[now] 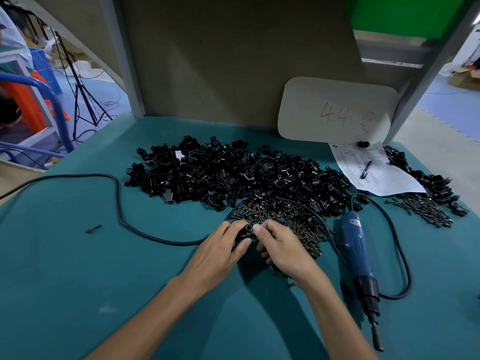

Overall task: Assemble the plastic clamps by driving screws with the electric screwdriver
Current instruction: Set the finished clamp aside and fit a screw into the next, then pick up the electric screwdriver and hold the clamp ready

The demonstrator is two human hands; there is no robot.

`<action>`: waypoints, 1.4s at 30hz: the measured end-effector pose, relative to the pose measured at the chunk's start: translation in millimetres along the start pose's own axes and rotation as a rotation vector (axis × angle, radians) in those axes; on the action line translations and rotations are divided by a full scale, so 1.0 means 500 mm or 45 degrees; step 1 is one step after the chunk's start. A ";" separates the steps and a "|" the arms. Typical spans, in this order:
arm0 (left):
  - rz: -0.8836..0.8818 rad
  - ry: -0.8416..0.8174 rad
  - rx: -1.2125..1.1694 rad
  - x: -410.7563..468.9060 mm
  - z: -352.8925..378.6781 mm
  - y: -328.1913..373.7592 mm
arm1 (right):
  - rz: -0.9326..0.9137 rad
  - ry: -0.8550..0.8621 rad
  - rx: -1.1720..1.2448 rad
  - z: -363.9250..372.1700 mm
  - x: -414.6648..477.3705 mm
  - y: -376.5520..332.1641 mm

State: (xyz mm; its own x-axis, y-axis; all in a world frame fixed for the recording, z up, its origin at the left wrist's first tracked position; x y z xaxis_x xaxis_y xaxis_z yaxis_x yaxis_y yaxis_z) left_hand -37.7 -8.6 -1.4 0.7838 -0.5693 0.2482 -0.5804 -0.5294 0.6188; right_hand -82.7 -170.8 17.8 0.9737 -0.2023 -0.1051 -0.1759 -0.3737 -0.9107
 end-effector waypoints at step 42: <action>0.064 0.007 0.167 0.001 0.011 -0.007 | 0.314 0.519 1.446 -0.179 -0.058 0.115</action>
State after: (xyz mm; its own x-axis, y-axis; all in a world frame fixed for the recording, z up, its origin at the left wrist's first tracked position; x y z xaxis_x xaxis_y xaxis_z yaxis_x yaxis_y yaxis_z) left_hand -36.6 -10.3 -7.7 0.7541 -0.5938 0.2805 -0.6424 -0.5783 0.5029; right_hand -133.9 -267.5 4.0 0.7800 -0.4998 -0.3767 0.0754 0.6726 -0.7362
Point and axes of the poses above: each hand's wrist, its own x-axis towards the middle knuckle, its own z-axis out of the palm, y = z × x, the point moved 3 cm from there along x, towards the middle knuckle, and after that the axes turned 2 degrees about y, right-handed, at the moved point
